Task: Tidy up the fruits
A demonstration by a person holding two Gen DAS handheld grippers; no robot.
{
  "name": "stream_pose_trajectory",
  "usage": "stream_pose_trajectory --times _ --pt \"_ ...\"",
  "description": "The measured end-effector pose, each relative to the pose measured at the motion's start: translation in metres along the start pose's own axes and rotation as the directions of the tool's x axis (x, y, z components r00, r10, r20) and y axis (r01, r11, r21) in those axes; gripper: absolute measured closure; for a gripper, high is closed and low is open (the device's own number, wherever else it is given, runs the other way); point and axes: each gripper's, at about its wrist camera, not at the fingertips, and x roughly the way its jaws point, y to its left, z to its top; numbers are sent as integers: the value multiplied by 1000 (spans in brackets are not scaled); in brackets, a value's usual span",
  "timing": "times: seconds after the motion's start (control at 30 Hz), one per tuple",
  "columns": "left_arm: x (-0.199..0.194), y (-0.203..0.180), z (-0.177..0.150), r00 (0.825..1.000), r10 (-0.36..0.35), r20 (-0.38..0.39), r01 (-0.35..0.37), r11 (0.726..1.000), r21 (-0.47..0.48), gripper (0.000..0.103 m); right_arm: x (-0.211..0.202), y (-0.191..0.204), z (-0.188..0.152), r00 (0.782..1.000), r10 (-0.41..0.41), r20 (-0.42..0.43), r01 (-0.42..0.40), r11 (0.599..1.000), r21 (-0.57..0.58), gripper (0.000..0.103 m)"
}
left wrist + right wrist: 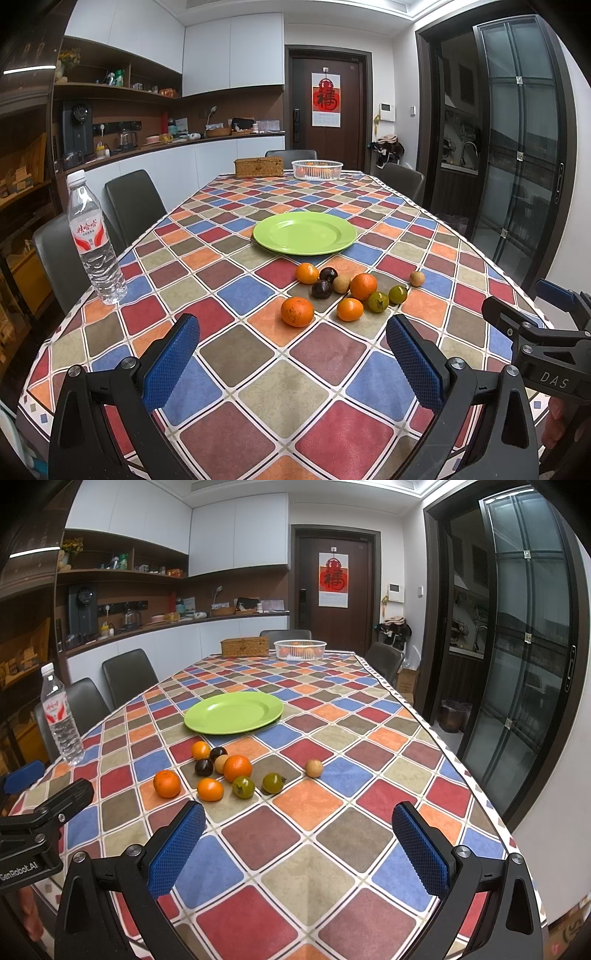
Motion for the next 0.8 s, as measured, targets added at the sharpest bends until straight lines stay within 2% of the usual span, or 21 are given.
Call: stream_pose_trajectory --times 0.47,0.8 --pt "1 -1 3 1000 20 11 -20 1000 -2 0 2 1 5 1000 3 -11 -3 1000 -14 1" --pt "20 10 7 1000 13 -7 -13 1000 -4 1 16 19 10 999 45 2 -45 994 -97 1"
